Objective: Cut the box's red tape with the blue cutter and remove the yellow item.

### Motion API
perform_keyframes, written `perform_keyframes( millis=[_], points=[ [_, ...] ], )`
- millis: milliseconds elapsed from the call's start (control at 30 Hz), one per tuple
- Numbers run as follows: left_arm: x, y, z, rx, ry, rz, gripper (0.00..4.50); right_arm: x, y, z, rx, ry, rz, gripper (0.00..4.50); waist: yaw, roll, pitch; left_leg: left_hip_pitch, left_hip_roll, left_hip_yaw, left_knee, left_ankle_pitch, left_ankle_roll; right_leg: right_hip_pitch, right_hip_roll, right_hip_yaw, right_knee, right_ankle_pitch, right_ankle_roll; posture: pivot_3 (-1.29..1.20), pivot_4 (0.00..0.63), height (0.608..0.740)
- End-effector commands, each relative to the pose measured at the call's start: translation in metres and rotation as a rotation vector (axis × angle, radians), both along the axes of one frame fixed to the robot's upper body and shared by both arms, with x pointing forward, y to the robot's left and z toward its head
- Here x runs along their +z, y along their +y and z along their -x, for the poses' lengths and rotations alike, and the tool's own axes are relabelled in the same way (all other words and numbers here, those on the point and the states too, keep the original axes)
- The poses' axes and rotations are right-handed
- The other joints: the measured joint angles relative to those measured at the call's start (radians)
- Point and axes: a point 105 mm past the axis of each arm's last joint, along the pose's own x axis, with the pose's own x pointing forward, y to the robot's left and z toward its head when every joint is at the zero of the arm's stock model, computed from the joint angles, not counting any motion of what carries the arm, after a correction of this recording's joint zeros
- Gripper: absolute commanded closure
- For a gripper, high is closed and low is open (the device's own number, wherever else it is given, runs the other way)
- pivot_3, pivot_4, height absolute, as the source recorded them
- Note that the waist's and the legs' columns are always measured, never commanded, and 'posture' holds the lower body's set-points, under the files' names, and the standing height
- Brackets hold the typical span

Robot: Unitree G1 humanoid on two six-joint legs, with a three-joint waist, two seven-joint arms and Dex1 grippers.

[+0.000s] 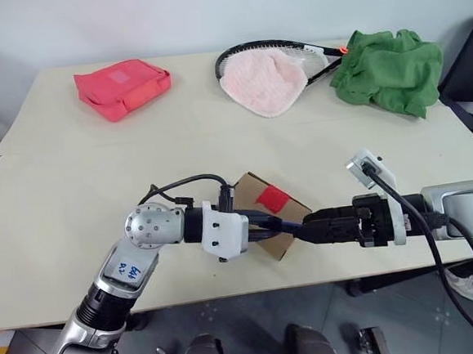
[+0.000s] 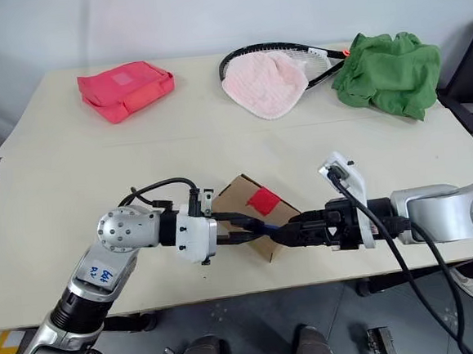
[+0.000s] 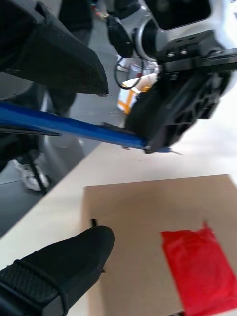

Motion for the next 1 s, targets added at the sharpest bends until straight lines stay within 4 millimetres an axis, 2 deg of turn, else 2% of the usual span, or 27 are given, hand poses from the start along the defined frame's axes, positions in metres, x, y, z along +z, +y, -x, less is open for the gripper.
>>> perform_keyframes(
  millis=[33,633,767,1000],
  points=[
    [0.005,-0.003,0.001,0.000,-0.024,0.016,4.05,0.004,0.002,0.002,0.013,-0.008,-0.010,0.03,0.000,0.000,0.000,0.000,0.000,0.000,0.000,0.000,0.000,0.000,0.000,0.000,0.000,0.000,0.000,0.00,0.150,0.740],
    [0.003,-0.006,0.001,0.000,-0.019,0.013,4.05,0.002,0.008,-0.005,-0.016,-0.017,-0.034,0.03,0.003,0.000,0.000,-0.007,0.000,-0.003,0.007,-0.001,0.001,-0.002,0.000,-0.002,0.001,0.001,0.001,0.00,0.150,0.740],
    [0.003,-0.006,0.001,0.002,-0.020,0.013,4.05,0.001,0.010,-0.006,-0.023,-0.018,-0.041,0.89,0.003,0.000,0.000,-0.007,0.000,-0.003,0.007,-0.001,0.001,-0.002,0.000,-0.003,0.001,0.001,0.001,0.00,0.150,0.740],
    [0.004,-0.006,0.000,0.009,-0.023,0.011,4.05,0.000,0.015,-0.009,-0.037,-0.024,-0.060,3.33,0.003,0.000,0.000,-0.007,0.000,-0.003,0.007,-0.001,0.001,-0.002,0.000,-0.003,0.001,0.001,0.001,0.00,0.150,0.740]
  ],
)
